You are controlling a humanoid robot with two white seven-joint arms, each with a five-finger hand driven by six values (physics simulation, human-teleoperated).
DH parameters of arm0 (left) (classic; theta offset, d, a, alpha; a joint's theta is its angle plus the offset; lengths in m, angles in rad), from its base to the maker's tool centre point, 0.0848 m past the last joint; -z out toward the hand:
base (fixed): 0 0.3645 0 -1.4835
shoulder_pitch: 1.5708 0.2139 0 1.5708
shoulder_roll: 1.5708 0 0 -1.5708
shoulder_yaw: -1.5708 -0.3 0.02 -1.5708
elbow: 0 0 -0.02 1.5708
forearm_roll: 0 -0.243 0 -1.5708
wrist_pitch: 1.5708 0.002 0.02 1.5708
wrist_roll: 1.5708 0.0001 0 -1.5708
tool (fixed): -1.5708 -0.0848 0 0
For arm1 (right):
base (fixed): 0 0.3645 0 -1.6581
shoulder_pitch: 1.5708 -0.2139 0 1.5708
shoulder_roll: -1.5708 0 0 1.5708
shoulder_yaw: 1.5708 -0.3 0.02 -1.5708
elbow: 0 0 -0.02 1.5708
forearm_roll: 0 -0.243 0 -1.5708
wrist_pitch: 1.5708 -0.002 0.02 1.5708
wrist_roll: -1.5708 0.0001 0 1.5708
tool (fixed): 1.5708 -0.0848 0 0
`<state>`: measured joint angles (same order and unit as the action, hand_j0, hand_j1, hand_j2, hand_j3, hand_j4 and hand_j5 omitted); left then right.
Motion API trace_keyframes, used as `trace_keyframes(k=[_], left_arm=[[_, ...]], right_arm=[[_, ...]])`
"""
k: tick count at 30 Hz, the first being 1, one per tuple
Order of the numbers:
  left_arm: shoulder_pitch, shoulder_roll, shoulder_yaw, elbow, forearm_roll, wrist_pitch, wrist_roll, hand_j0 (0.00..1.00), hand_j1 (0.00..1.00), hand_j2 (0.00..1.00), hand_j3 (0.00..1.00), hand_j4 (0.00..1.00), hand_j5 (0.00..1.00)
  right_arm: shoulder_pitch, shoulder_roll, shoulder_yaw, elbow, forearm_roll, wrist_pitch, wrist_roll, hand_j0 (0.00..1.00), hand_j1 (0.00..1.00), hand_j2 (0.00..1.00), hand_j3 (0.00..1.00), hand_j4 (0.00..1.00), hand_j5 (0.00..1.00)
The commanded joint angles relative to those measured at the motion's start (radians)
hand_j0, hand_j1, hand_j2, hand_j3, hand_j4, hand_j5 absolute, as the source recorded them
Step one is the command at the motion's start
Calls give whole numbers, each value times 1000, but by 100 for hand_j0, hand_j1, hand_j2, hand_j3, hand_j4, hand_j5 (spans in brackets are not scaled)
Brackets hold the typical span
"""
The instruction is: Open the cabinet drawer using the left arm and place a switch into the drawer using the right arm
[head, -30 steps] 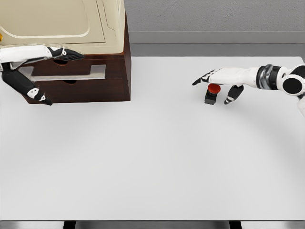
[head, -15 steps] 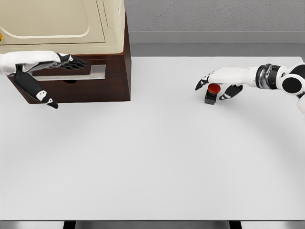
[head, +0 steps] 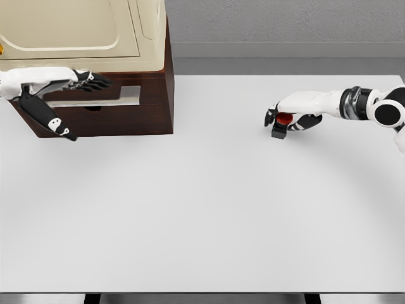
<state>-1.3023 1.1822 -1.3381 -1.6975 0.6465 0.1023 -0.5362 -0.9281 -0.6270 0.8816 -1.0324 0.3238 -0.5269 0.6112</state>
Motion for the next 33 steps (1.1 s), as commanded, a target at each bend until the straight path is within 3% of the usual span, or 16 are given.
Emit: trace_keyframes(k=[1,8,23,26,27,33], left_arm=[[0,0,4,9,2,23,-1,100,100,100,100,100,100],[29,-3,43,7,-39,23,-1,100,100,100,100,100,100],[44,-3,46,9,-31,22,-1,100,100,100,100,100,100],[78,-3,80,9,-30,23,1,100,100,100,100,100,100],[101,-1,112,9,-30,23,1,100,100,100,100,100,100],[109,4,115,9,-28,23,1,100,100,100,100,100,100]], right_arm=[[0,0,-1,0,-5,2,0,59,59,59,59,59,59],[-3,0,-3,-1,-5,1,0,53,53,53,53,53,53],[-46,-13,-1,-12,-11,-84,0,50,50,50,50,50,50],[-57,-14,-1,-15,-14,-84,0,50,50,50,50,50,50],[-60,-16,-1,-23,-14,-84,0,50,50,50,50,50,50],[-89,-39,42,-83,-16,-84,0,50,50,50,50,50,50]])
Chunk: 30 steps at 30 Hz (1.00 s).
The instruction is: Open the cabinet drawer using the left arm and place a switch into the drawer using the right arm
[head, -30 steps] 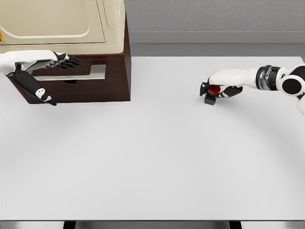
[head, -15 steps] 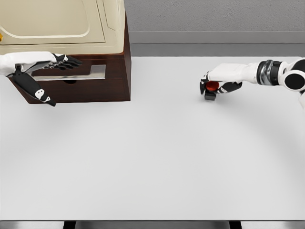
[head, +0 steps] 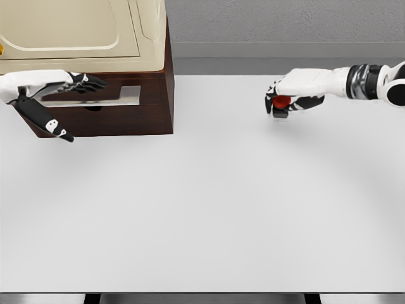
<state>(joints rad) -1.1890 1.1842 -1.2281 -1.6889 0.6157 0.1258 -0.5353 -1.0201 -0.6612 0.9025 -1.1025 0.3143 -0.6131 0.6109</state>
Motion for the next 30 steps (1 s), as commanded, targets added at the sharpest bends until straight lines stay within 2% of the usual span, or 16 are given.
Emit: trace_keyframes(k=[1,10,27,30], left_arm=[[2,0,5,0,4,0,0,100,100,100,100,100,100],[23,6,7,-2,10,0,0,100,100,100,100,100,100],[39,40,2,-18,91,2,-12,100,100,100,100,100,100],[39,74,1,-46,116,2,-12,100,100,100,100,100,100]], right_arm=[[-2,-5,22,-20,-7,2,0,50,50,50,50,50,50],[-84,-5,141,-54,-38,2,0,50,50,50,50,50,50],[-100,-3,141,-83,-84,2,0,50,50,50,50,50,50],[-100,-5,141,-94,-90,2,0,50,50,50,50,50,50]])
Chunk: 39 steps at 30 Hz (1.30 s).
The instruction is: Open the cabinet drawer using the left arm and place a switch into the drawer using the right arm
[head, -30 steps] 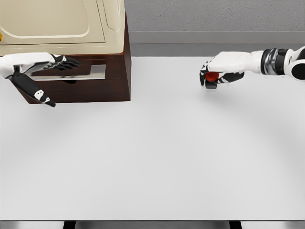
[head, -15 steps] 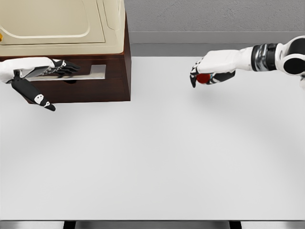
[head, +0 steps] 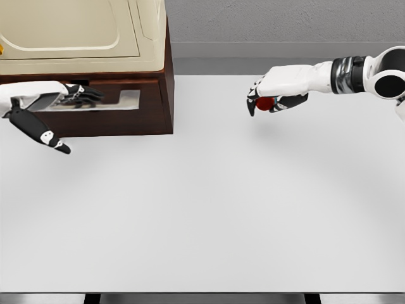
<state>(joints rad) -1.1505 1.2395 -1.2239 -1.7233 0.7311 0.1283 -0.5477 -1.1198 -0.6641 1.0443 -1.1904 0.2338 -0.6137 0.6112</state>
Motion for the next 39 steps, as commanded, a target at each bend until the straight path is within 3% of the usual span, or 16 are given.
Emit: trace_keyframes(k=[1,13,21,39], left_arm=[[0,26,-5,-19,7,-1,0,100,100,100,100,100,100],[12,52,-5,-30,70,27,-5,100,100,100,100,100,100],[11,72,-2,-39,163,86,-41,100,100,100,100,100,100],[14,97,-5,-41,263,224,-63,100,100,100,100,100,100]], right_arm=[[0,0,-1,-15,-10,3,0,50,50,50,50,50,50],[-8,-15,-4,-107,-37,3,0,50,50,50,50,50,50],[-8,-15,-6,-150,-59,3,0,50,50,50,50,50,50],[-31,-3,-12,-182,-117,3,0,51,51,51,51,51,51]])
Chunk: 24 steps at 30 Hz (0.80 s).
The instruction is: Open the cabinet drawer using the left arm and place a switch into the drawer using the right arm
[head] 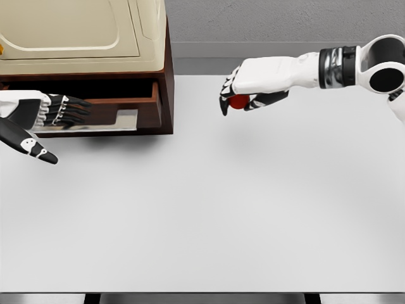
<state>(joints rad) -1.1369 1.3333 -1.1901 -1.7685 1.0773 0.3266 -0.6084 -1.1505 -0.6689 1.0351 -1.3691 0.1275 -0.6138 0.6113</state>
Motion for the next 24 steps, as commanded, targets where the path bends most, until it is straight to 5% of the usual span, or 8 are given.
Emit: trace_keyframes(k=[1,9,24], left_arm=[[0,3,-39,4,-74,40,-2,100,100,100,100,100,100],[19,17,-37,4,-74,48,-2,100,100,100,100,100,100],[32,18,-33,4,-57,48,-2,100,100,100,100,100,100]], right_arm=[[0,0,-4,-16,-12,3,0,51,51,51,51,51,51],[-9,-9,-9,-107,-28,3,0,51,51,51,51,51,51],[-44,17,-10,-165,-115,3,0,51,51,51,51,51,51]])
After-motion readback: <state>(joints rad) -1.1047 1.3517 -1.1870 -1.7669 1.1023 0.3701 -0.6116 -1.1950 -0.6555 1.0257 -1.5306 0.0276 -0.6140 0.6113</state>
